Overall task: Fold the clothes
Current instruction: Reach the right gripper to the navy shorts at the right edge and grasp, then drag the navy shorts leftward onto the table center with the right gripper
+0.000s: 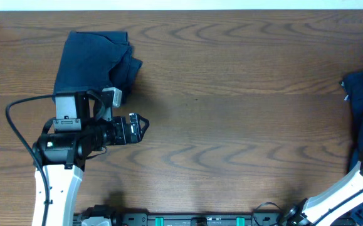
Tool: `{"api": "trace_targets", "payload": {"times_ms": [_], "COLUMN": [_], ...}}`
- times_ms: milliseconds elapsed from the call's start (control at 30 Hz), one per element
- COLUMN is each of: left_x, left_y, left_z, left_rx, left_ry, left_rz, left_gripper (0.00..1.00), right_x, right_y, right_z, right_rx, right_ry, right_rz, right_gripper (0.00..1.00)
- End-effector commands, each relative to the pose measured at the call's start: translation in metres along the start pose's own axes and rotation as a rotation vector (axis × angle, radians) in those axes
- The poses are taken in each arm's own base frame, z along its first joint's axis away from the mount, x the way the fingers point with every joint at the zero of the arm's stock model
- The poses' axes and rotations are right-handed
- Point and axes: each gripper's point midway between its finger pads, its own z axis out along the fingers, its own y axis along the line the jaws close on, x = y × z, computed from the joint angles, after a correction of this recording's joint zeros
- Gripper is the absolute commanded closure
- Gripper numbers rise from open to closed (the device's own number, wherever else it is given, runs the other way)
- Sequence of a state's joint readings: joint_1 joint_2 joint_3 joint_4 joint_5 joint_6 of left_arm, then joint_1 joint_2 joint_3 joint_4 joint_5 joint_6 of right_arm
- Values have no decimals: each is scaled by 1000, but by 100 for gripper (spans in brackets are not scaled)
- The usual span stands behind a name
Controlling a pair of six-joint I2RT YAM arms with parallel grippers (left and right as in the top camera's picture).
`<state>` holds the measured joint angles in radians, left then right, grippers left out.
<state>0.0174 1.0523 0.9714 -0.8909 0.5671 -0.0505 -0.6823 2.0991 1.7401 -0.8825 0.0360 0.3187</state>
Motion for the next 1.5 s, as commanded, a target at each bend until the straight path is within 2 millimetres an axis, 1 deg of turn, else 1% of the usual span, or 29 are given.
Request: {"api": "trace_targets", "payload": {"times_ms": [0, 33, 100, 133, 167, 233, 300, 333, 367, 400, 500, 533, 600, 633, 700, 767, 800, 833, 867, 900, 967, 1000, 1067, 1133, 1200, 1267, 1333, 1400, 1467], "left_x": [-19, -22, -30, -36, -41, -51, -60, -62, -65, -66, -65, -64, -62, -61, -60, -59, -58, -57, -56, -56, -54, -54, -52, -49, -48, -45, -43, -42, -41], "left_y": [3, 7, 15, 18, 19, 20, 17, 15, 12, 11, 9, 9, 10, 10, 10, 10, 11, 11, 11, 11, 11, 10, 6, 1, -3, -5, -4, 0, 6], "left_z": [-17, -23, -38, -48, -57, -73, -90, -94, -98, -100, -104, -104, -103, -103, -103, -103, -102, -102, -102, -102, -102, -101, -99, -95, -90, -82, -74, -65, -55], "left_rx": [-81, -119, -215, -261, -294, -346, -380, -383, -382, -382, -382, -382, -384, -384, -384, -385, -385, -385, -386, -386, -385, -378, -351, -315, -281, -248, -236, -234, -238], "left_ry": [-59, -68, -94, -112, -129, -166, -206, -216, -226, -230, -230, -225, -216, -213, -209, -202, -199, -195, -193, -191, -186, -182, -171, -154, -133, -99, -64, -23, 21], "left_rz": [44, 46, 58, 70, 79, 90, 99, 102, 112, 114, 114, 113, 109, 109, 107, 105, 104, 103, 102, 101, 99, 99, 99, 97, 93, 84, 71, 55, 37], "left_gripper": [2, 2, 2, 2, 2, 2, 2, 2, 2, 2, 2, 2, 2, 2, 2, 2, 2, 2, 2, 2, 2, 2, 2, 2, 2, 2, 2, 2, 2], "right_x": [-10, -9, 0, 10, 17, 35, 65, 77, 99, 114, 172, 197, 239, 264, 309, 362, 384, 401, 416, 424, 426, 423, 409, 392, 366, 334, 311, 298, 294], "right_y": [48, 59, 88, 105, 115, 136, 165, 176, 192, 203, 238, 251, 270, 280, 296, 308, 310, 311, 311, 311, 311, 311, 310, 307, 303, 296, 289, 284, 279], "right_z": [-50, -62, -97, -118, -131, -150, -168, -171, -176, -178, -182, -181, -182, -184, -186, -191, -192, -194, -197, -198, -200, -200, -201, -200, -193, -182, -170, -159, -148], "right_rx": [-262, -321, -467, -538, -569, -595, -627, -638, -652, -660, -664, -651, -641, -641, -649, -660, -650, -642, -628, -603, -531, -502, -462, -450, -425, -391, -376, -391, -395], "right_ry": [-47, -54, -60, -58, -56, -55, -29, -12, 22, 45, 125, 151, 188, 207, 235, 260, 255, 242, 218, 189, 96, 60, 16, 10, 18, 34, 64, 116, 173], "right_rz": [-85, -108, -167, -201, -226, -286, -382, -413, -464, -498, -637, -699, -804, -864, -987, -1139, -1215, -1283, -1351, -1389, -1433, -1435, -1407, -1366, -1268, -1138, -1038, -980, -949], "right_gripper": [99, 99, 99, 99, 99, 98, 99, 99, 99, 99, 99, 99, 99, 99, 99, 98, 95, 89, 67, 49, 25, 19, 13, 13, 13, 13, 18, 21, 23]}}
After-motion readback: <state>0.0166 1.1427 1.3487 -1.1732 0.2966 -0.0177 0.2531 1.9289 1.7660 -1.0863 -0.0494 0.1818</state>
